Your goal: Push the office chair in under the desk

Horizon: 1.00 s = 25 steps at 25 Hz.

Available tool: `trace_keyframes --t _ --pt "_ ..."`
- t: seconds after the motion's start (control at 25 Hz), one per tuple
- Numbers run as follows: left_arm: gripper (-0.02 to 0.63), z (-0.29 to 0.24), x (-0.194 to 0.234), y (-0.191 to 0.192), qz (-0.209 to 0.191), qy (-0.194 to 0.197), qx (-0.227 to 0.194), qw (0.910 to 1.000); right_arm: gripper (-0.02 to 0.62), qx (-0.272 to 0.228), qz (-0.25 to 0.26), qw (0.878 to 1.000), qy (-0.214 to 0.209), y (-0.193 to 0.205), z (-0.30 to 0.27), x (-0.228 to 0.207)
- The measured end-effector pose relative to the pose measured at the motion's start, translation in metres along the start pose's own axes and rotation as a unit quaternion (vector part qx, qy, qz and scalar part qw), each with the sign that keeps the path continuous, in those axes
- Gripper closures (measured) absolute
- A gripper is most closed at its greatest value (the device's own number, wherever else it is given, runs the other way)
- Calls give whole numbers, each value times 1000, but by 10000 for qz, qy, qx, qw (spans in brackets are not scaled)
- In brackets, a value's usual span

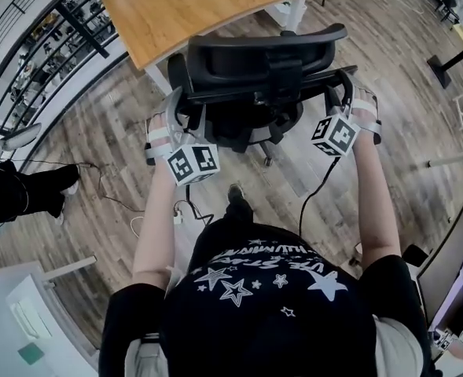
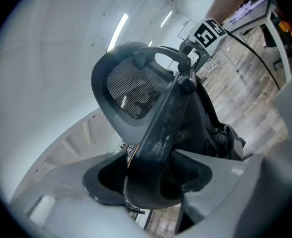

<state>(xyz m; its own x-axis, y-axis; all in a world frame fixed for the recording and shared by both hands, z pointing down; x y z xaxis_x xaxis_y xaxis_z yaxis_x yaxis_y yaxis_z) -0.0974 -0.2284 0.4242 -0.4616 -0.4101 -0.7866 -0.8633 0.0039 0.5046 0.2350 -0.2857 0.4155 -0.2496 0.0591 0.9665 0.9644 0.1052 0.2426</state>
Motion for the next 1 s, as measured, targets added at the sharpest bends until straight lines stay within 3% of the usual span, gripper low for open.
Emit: trace_keyframes --t 0.28,0.44,0.72,1.0 --pt "337 -31 25 6 150 39 -94 9998 315 25 103 9999 -37 -22 -62 -1" --pt "337 -55 42 13 204 67 -168 9996 356 129 -63 9999 -77 -37 -95 -8" --pt "337 -91 60 25 269 119 -204 9994 356 326 2 9991 -285 -57 -147 -5" --pt "337 -117 74 29 432 -86 -232 9988 354 238 -42 9995 -214 -70 -188 -4"
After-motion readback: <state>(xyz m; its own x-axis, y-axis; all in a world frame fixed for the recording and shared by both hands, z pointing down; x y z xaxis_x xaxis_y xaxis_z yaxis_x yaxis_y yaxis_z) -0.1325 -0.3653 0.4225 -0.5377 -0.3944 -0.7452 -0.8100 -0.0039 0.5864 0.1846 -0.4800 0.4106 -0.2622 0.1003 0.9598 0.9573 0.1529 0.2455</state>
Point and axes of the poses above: the fingertips, and each gripper's own axes: z backward along the fingers, x to its left, y out of its underside, the point moved 10 cm from there along z, backward along the fingers, and after that the axes turned 12 degrees about y, right-handed, at the moved point
